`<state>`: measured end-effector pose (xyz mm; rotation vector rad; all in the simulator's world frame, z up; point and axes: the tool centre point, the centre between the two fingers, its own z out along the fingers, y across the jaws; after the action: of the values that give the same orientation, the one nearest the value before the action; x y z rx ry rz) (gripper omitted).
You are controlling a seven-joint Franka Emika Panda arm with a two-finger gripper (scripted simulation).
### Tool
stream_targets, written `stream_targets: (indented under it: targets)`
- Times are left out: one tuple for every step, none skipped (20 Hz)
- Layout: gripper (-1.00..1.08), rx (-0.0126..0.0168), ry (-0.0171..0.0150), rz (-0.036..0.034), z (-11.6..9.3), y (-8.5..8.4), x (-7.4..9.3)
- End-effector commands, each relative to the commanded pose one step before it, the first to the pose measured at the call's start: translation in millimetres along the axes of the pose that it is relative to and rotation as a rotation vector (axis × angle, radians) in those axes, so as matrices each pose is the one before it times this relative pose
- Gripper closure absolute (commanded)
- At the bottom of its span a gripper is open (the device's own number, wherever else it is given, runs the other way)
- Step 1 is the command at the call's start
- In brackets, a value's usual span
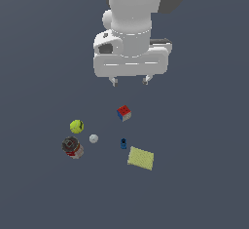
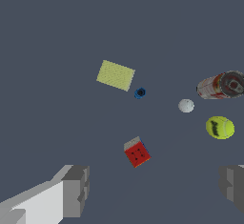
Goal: Pick up a designated object from a clutter of objects.
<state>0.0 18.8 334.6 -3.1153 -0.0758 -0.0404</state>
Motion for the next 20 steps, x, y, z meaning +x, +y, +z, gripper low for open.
stream_targets:
  targets:
    - [-0.92, 0.0, 0.0, 0.0, 0.0, 0.01, 0.0]
    - [-0.92, -0.00011, 0.00064, 0.00022, -0.11, 0.33, 0.3]
    - [-0.92, -0.00034, 0.00232, 0.00084, -0.56, 1.08, 0.74]
    - [-0.92, -0.00058, 0.00377, 0.0013, -0.91, 1.75, 1.24]
    - [-0.92, -0.00085, 0.00521, 0.00164, -1.3, 2.39, 1.74]
    - [-0.92, -0.00122, 0.00686, 0.00184, -1.86, 2.99, 2.2]
    - [-0.92, -0.0015, 0.00756, 0.00146, -2.29, 3.05, 2.34]
    - [-0.92, -0.00142, 0.00641, 0.00056, -2.25, 2.25, 1.85]
    - [-0.92, -0.00129, 0.00518, -0.0003, -2.16, 1.43, 1.33]
    - [-0.92, -0.0011, 0.00385, -0.00108, -1.99, 0.63, 0.83]
    - [-0.92, -0.0008, 0.00229, -0.00164, -1.63, -0.12, 0.33]
    - [-0.92, -0.00033, 0.00053, -0.00141, -0.83, -0.57, -0.11]
    - [-0.92, 0.00014, -0.00066, -0.00015, 0.18, -0.25, -0.18]
    - [-0.92, 0.00041, -0.00098, 0.00112, 0.87, 0.28, -0.07]
    - [-0.92, 0.00056, -0.00095, 0.00234, 1.43, 0.89, 0.15]
    - [-0.92, 0.00071, -0.00083, 0.00362, 1.97, 1.59, 0.42]
    - [-0.92, 0.00086, -0.00077, 0.00494, 2.54, 2.3, 0.66]
    - [-0.92, 0.00099, -0.00074, 0.00621, 3.11, 2.96, 0.88]
    - [-0.92, 0.00111, -0.00076, 0.00751, 3.69, 3.63, 1.07]
    - [-0.92, 0.00122, -0.00085, 0.00874, 4.28, 4.25, 1.22]
